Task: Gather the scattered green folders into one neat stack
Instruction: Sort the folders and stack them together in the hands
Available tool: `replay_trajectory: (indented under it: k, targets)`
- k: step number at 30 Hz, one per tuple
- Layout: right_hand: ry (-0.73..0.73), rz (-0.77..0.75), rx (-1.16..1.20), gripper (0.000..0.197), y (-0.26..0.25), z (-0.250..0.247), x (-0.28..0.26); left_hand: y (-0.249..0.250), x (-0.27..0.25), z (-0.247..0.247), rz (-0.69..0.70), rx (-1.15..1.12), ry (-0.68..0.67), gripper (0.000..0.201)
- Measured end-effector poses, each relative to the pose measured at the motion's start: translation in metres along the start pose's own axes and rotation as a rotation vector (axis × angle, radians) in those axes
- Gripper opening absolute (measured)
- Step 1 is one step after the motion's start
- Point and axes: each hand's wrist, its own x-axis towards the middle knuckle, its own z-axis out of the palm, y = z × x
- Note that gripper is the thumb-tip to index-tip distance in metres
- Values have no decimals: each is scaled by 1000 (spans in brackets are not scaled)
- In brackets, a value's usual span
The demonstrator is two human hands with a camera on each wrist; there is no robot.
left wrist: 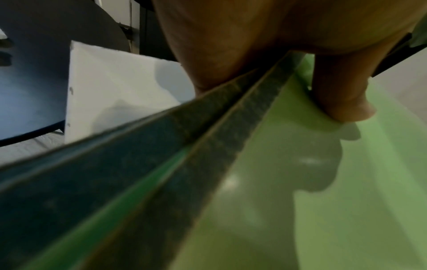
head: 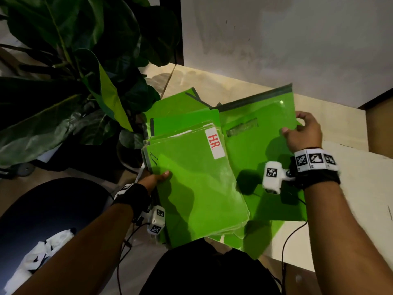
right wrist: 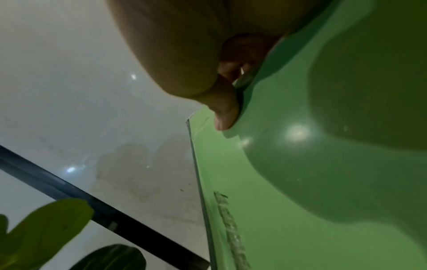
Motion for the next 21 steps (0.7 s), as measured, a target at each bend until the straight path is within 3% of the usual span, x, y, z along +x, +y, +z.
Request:
replay_trajectory:
  k: [6, 11, 14, 17, 21]
  targets:
    - [96, -106, -19, 42, -35, -23, -9, -5, 10, -5, 3, 14, 34, 45]
    - [258, -173, -47, 33, -47, -46, -7, -26, 48, -14, 7, 47, 58, 89]
    - [314, -185, -33, 35, -47, -65, 3, -16, 37, -10, -15, 82, 57, 91]
    - [359, -171, 7, 39, -47, -79, 13, -12, 34, -10, 8, 83, 72, 76]
    - [262, -183, -11, 42, -46, -66, 12, -5, 19, -6, 11, 104, 70, 66]
